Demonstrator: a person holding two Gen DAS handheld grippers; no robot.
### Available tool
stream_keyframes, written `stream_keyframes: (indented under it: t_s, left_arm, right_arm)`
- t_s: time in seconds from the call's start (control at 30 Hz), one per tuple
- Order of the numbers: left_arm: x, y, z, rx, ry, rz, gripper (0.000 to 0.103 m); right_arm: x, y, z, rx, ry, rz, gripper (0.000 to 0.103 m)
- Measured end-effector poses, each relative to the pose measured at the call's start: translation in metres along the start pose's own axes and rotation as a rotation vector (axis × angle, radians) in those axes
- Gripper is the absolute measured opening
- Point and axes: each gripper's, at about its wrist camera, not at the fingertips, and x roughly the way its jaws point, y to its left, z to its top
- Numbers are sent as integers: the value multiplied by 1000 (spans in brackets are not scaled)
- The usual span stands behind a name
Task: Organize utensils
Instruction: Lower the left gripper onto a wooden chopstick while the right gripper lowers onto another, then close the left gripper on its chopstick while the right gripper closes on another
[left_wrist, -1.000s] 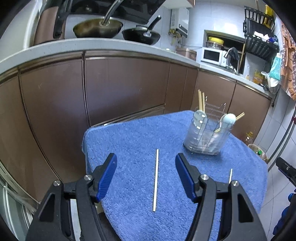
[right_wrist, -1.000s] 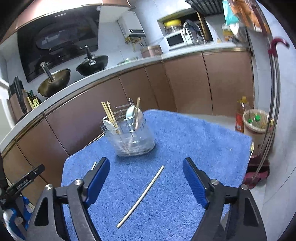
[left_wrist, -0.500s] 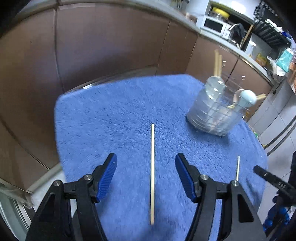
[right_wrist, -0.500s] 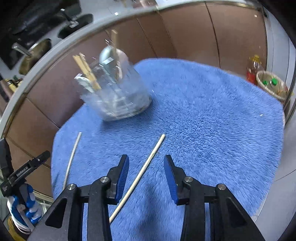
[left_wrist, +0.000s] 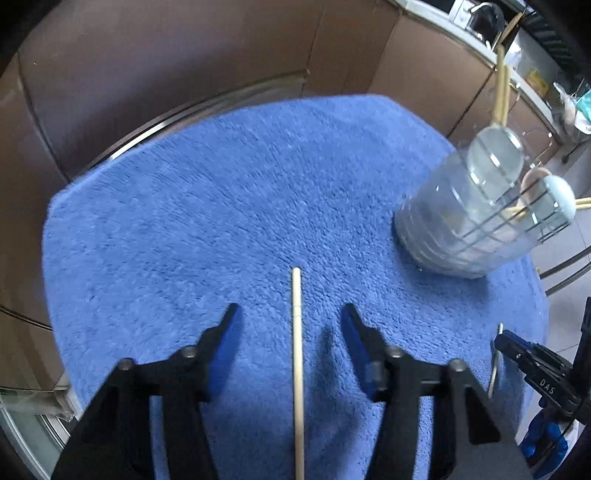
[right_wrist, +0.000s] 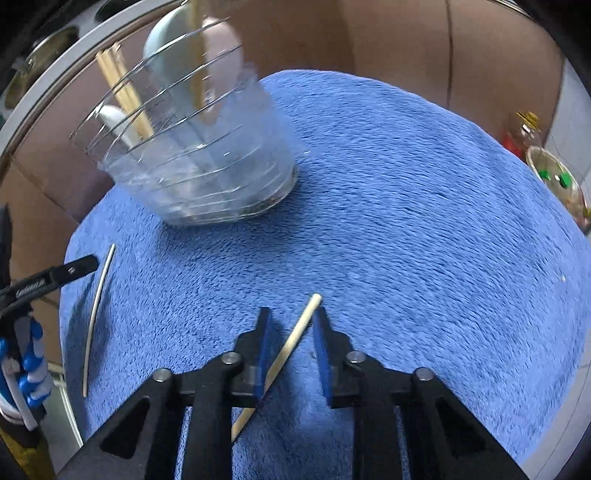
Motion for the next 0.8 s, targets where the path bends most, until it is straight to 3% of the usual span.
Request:
stream_keyframes:
  t_s: [0.1, 0.3, 0.57, 0.8]
  left_arm:
    - [12, -1, 3, -4, 45, -5, 34]
    - [19, -6, 9, 21, 59, 32, 33]
    - [37, -33, 18, 61, 52, 171, 29]
    - [41, -39, 21, 81, 35, 187, 9]
  right_arm:
    - [4, 7, 1, -46, 16, -12, 15]
    - [8, 7, 6, -75, 68, -8, 13]
    - [20, 28, 7, -148, 74, -74, 14]
    - [22, 36, 5, -173, 86, -82, 11]
